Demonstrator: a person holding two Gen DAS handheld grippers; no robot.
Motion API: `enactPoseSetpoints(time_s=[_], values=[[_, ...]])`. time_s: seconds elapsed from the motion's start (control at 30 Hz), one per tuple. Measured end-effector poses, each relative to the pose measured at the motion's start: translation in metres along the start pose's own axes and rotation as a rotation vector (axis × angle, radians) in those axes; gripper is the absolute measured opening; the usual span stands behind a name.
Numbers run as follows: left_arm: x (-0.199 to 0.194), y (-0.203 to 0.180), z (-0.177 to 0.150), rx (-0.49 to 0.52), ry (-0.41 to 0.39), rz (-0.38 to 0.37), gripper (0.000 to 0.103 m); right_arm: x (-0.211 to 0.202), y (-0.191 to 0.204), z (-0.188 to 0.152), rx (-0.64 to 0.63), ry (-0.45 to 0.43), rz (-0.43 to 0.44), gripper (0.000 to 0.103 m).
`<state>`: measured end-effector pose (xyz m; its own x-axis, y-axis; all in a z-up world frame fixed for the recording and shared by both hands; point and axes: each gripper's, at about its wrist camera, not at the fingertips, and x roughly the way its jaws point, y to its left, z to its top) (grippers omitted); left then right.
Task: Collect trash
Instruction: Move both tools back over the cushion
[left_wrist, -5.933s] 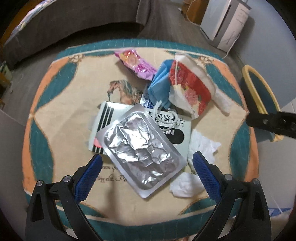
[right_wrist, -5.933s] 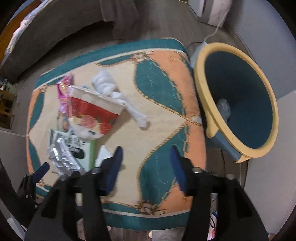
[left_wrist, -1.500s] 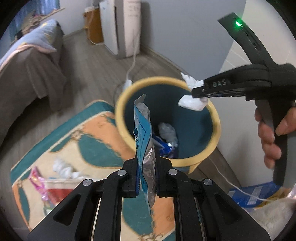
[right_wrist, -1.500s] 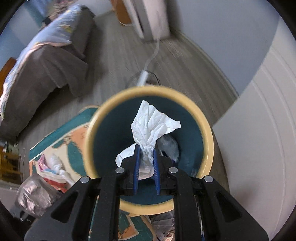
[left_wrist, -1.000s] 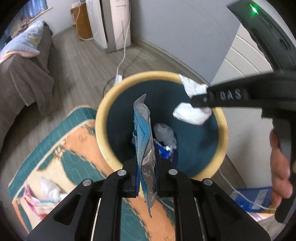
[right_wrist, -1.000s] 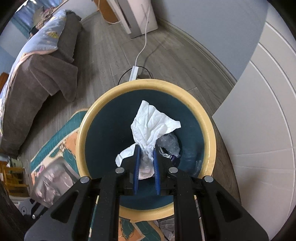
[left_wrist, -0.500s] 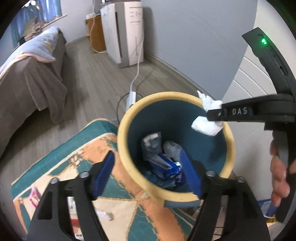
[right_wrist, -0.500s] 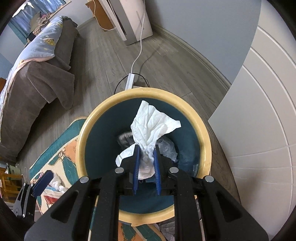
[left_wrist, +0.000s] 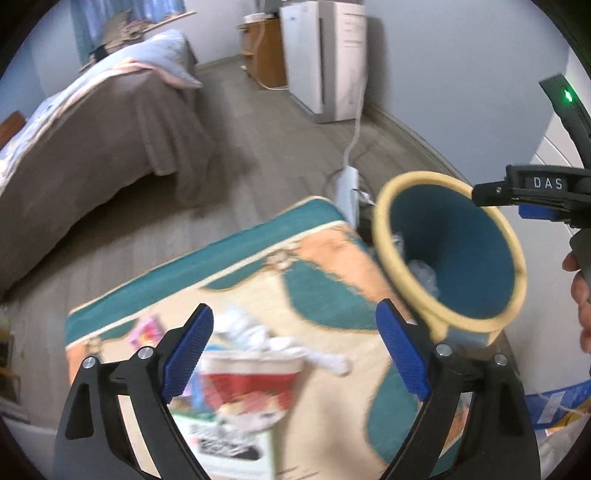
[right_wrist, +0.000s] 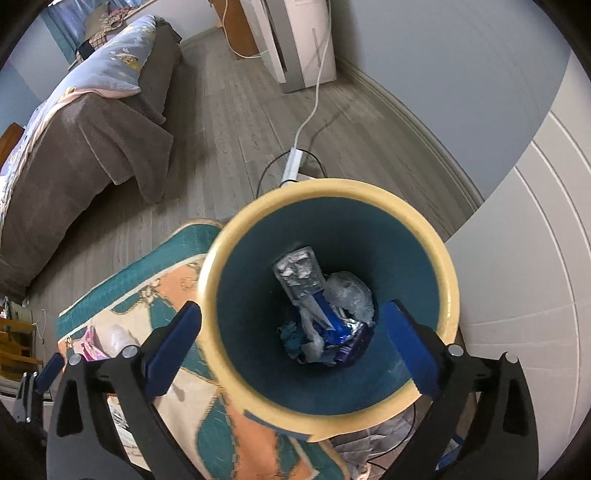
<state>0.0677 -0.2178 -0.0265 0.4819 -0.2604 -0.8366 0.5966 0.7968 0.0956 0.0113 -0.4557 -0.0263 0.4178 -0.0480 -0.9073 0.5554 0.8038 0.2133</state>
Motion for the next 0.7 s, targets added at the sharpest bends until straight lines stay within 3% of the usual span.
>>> enactPoseSetpoints(time_s=[0.17, 0.4, 0.7], values=[[-0.036, 0.031, -0.013, -0.025, -0.048, 0.032, 0.093, -0.01, 0.032, -0.006, -0.061, -0.026, -0.021, 0.097], [-0.053, 0.052, -0.061, -0.027, -0.026, 0.083, 0.093, -0.004, 0.068, -0.021, -0.164, 0.019, 0.003, 0.097], [-0.069, 0.112, -0.078, -0.153, -0.024, 0.113, 0.093, 0.01, 0.124, -0.059, -0.295, 0.085, 0.053, 0.097]])
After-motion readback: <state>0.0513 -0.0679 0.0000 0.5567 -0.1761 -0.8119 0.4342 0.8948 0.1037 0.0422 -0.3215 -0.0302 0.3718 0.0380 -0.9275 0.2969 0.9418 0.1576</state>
